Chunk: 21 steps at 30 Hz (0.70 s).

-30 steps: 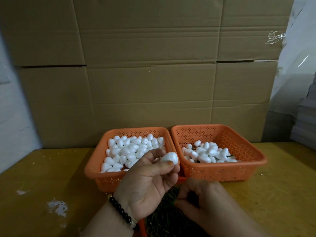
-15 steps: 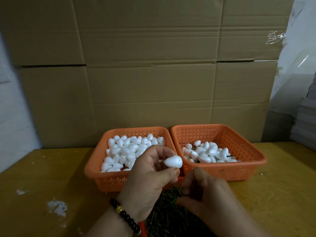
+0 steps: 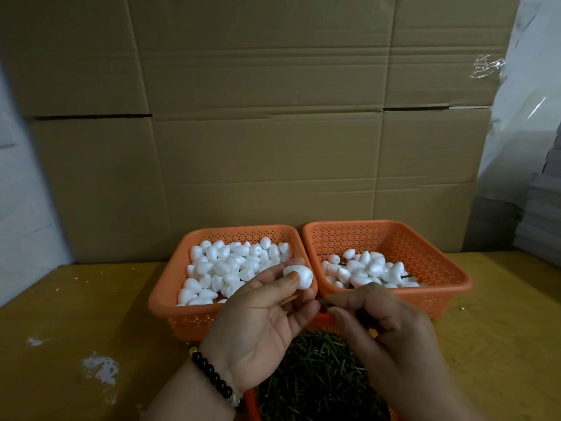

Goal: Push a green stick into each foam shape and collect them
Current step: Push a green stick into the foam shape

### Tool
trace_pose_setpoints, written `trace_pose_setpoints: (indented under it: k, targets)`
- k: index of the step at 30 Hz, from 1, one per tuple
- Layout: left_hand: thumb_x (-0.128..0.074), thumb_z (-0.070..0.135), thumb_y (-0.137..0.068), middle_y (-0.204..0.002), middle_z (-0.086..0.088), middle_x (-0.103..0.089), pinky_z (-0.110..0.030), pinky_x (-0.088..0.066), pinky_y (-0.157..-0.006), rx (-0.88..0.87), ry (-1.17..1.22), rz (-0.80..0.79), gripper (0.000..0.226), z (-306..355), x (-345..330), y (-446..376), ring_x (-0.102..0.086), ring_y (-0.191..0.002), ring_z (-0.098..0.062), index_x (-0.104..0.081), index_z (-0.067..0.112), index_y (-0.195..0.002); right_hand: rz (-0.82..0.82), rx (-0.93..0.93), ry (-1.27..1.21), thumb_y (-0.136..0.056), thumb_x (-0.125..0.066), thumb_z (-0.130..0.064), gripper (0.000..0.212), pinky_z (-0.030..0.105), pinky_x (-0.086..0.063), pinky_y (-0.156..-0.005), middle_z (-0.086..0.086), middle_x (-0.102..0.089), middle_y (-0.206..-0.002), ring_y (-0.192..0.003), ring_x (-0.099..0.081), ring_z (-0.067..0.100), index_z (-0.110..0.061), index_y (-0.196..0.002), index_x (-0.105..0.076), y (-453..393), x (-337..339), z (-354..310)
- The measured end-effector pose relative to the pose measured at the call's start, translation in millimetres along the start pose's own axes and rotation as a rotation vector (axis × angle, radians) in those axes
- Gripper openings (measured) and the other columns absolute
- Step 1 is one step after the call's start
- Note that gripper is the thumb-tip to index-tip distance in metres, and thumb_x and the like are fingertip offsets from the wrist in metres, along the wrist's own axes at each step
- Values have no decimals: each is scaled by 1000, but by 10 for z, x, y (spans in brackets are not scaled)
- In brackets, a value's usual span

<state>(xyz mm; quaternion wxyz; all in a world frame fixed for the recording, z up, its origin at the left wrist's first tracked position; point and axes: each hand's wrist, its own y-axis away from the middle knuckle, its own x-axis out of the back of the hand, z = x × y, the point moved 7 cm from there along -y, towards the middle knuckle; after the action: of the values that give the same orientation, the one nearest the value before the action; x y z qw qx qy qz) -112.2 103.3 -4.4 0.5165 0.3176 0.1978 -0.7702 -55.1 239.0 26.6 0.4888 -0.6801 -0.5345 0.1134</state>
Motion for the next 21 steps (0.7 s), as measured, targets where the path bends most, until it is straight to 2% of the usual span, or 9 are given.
trace_pose_setpoints:
  k: [2, 4, 8, 11, 14, 17, 21]
  targets:
    - [-63, 2, -76, -83, -14, -67, -32, -57, -60, 50, 80, -3, 21, -33, -6, 1, -67, -69, -19, -73, 1, -94, 55, 21, 28, -78, -69, -11, 22, 8, -46, -67, -16, -66, -86, -78, -64, -2, -21, -97, -74, -5, 38, -5]
    - [-61, 2, -78, -83, -15, -67, -34, -58, -62, 79, 124, -12, 21, -53, -16, 4, -67, -70, -20, -76, 1, -93, 80, 26, 35, -78, -68, -9, 25, 10, -49, -70, -15, -68, -91, -83, -65, -2, -21, -99, -73, -5, 64, -6]
    - [-63, 2, -74, -87, -15, -68, -34, -59, -64, 94, 132, -23, 27, -81, -43, 12, -67, -70, -20, -74, 0, -99, 118, -23, 34, -75, -70, -17, 21, 11, -51, -63, -20, -69, -84, -74, -66, -4, -27, -93, -70, 2, 89, 1]
    - [-65, 0, -71, -87, -16, -67, -34, -59, -63, 93, 127, -5, 24, -105, -41, 12, -68, -70, -22, -73, -2, -93, 132, -51, 56, -75, -74, -23, 11, 9, -50, -60, -19, -69, -78, -69, -66, -5, -21, -86, -72, 11, 93, 17]
    - [-66, -1, -69, -83, -17, -67, -34, -58, -60, 94, 123, 14, 18, -122, -36, 11, -68, -69, -24, -69, -2, -87, 131, -67, 70, -76, -77, -27, 12, 8, -49, -58, -17, -68, -75, -69, -65, -5, -18, -82, -73, 2, 100, 21]
    - [-65, -3, -69, -82, -17, -67, -34, -58, -59, 91, 116, 19, 16, -130, -30, 8, -68, -68, -24, -69, -1, -85, 131, -55, 106, -74, -80, -23, 11, 3, -45, -59, -19, -67, -74, -69, -64, -7, -16, -79, -73, -2, 95, 16]
    - [-65, -2, -71, -83, -17, -68, -34, -58, -61, 95, 121, 18, 24, -142, -13, 0, -68, -69, -24, -63, -1, -95, 137, -48, 117, -71, -80, -19, 11, 4, -46, -58, -22, -64, -75, -69, -63, -6, -16, -76, -71, 4, 85, 26]
